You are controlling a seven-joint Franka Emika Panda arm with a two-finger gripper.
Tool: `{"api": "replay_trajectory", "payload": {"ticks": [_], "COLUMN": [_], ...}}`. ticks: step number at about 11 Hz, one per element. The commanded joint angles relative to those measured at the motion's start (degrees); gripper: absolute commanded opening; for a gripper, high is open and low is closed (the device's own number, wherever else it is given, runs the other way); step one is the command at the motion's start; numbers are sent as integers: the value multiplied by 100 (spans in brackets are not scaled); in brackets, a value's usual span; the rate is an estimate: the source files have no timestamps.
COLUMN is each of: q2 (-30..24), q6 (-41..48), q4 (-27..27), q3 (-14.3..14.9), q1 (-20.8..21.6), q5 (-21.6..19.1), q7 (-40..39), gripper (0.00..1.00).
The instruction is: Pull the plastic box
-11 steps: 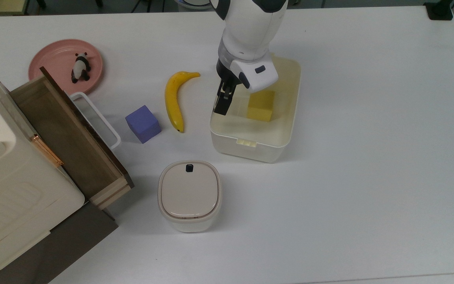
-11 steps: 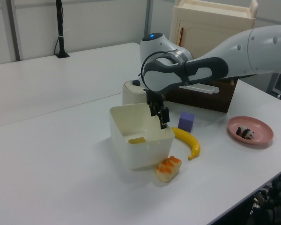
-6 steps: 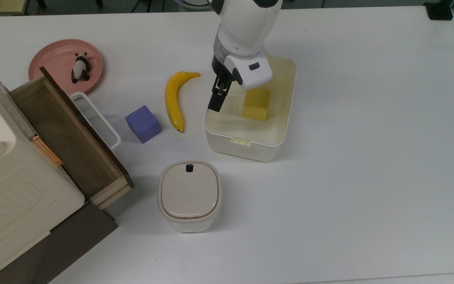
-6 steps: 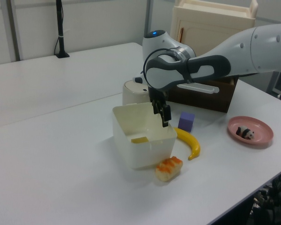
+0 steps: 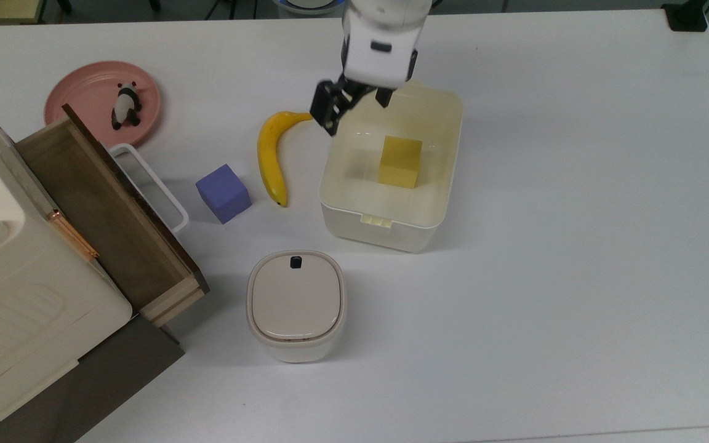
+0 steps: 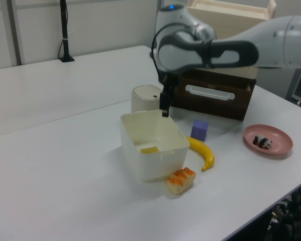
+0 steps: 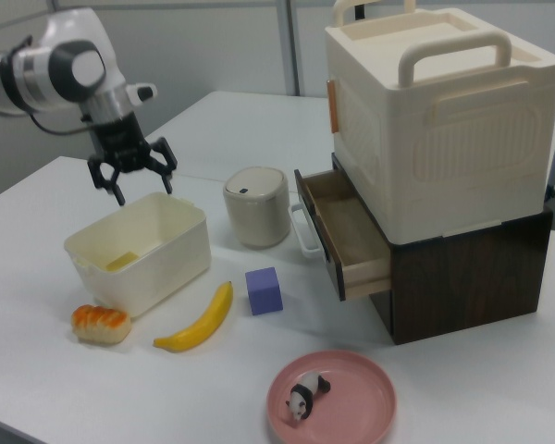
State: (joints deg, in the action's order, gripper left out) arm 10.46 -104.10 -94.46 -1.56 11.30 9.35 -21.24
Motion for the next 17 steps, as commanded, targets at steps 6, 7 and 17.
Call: {"api": "replay_trajectory", "payload": {"ticks": [6,7,17], "q2": [-720,-720,-914], "q6": [531,532,602], "q4": [323,323,323], "q3": [445,498,446], "q1": [-488,-532,-954], "q5": [-628,-654,-1023], "q7": [2520,2694,2810], "gripper": [100,100,100]}}
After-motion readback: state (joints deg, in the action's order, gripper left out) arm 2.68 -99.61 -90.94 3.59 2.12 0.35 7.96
